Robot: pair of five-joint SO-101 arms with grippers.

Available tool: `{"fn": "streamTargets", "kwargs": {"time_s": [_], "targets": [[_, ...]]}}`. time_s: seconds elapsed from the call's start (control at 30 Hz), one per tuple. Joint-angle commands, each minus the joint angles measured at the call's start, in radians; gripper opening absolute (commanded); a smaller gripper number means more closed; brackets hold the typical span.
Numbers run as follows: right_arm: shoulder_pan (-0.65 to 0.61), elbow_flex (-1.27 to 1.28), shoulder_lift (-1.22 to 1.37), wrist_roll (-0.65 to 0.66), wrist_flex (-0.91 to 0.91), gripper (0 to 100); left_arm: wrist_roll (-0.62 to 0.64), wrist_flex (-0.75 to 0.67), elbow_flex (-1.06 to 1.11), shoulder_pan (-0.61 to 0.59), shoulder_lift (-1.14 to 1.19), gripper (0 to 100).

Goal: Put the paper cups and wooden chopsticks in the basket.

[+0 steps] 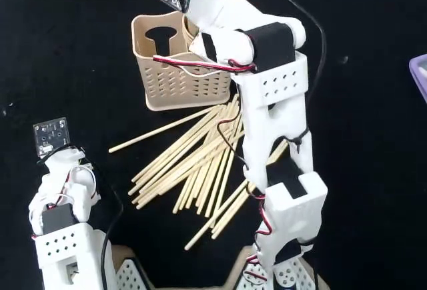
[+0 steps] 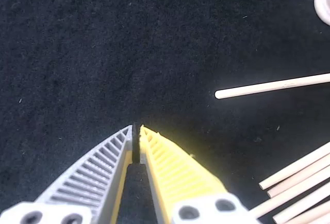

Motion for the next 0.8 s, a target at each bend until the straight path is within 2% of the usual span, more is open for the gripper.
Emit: {"fn": "streamTargets", "kwargs": {"time_s": [0.0,0.13,0.27,0.33,0.43,0.63,0.77], "targets": [[-0.014,-0.035,-0.001,-0.018,-0.035,11.2,0.009,-0.018,-0.01,0.01,-0.011,3],[-0.014,-0.045,-0.01,-0.049,-0.041,11.1,0.009,-0.018,-0.01,0.01,-0.011,3],[-0.012,-0.099,-0.001,-0.235,-0.084,10.0,0.009,-0.018,-0.01,0.01,-0.011,3],[-0.005,-0.088,-0.001,-0.325,-0.109,2.1,0.009,-0.018,-0.01,0.01,-0.011,3],[0.02,-0.079,-0.001,-0.416,-0.112,0.8,0.009,-0.018,-0.01,0.008,-0.011,3],[0.068,-0.145,-0.015,-0.453,-0.1,1.1,0.009,-0.018,-0.01,0.005,-0.011,3],[0.028,-0.285,-0.018,-0.45,0.064,1.1,0.009,-0.018,-0.01,0.005,-0.011,3]]}}
